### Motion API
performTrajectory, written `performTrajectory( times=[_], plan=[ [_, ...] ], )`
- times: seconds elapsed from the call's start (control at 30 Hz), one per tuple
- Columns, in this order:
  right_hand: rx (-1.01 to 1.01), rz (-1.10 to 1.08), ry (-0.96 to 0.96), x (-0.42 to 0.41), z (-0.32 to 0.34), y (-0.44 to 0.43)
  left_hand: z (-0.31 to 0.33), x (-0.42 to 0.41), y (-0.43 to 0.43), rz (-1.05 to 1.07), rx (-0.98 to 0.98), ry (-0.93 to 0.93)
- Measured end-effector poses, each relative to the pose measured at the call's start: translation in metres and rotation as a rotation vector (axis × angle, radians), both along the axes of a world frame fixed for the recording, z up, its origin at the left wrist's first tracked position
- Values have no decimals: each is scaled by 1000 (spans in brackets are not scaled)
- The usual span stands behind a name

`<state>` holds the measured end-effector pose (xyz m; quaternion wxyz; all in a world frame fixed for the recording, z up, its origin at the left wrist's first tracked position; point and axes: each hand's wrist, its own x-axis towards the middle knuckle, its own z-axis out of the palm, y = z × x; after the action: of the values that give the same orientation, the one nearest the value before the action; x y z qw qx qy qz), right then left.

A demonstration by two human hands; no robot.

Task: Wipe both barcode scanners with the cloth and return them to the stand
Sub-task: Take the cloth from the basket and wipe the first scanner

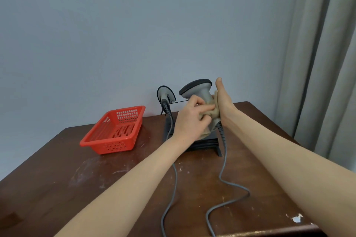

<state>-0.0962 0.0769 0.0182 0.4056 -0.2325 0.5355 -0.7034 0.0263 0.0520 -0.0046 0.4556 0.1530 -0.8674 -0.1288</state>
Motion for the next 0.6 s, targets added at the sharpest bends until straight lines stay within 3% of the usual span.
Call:
performTrajectory(
  times=[0.13, 0.3, 0.5, 0.6],
  plan=[
    [20, 8, 26, -3, -6, -2, 2, 3, -7, -24, -31, -7],
    [-30, 15, 62, 3, -3, -4, 18, -5, -15, 116, 102, 58],
    [-3, 14, 34, -9, -1, 0, -3, 2, 0, -73, -2, 16],
    [13, 10, 62, -4, -3, 0, 5, -2, -12, -8, -1, 34]
  ],
)
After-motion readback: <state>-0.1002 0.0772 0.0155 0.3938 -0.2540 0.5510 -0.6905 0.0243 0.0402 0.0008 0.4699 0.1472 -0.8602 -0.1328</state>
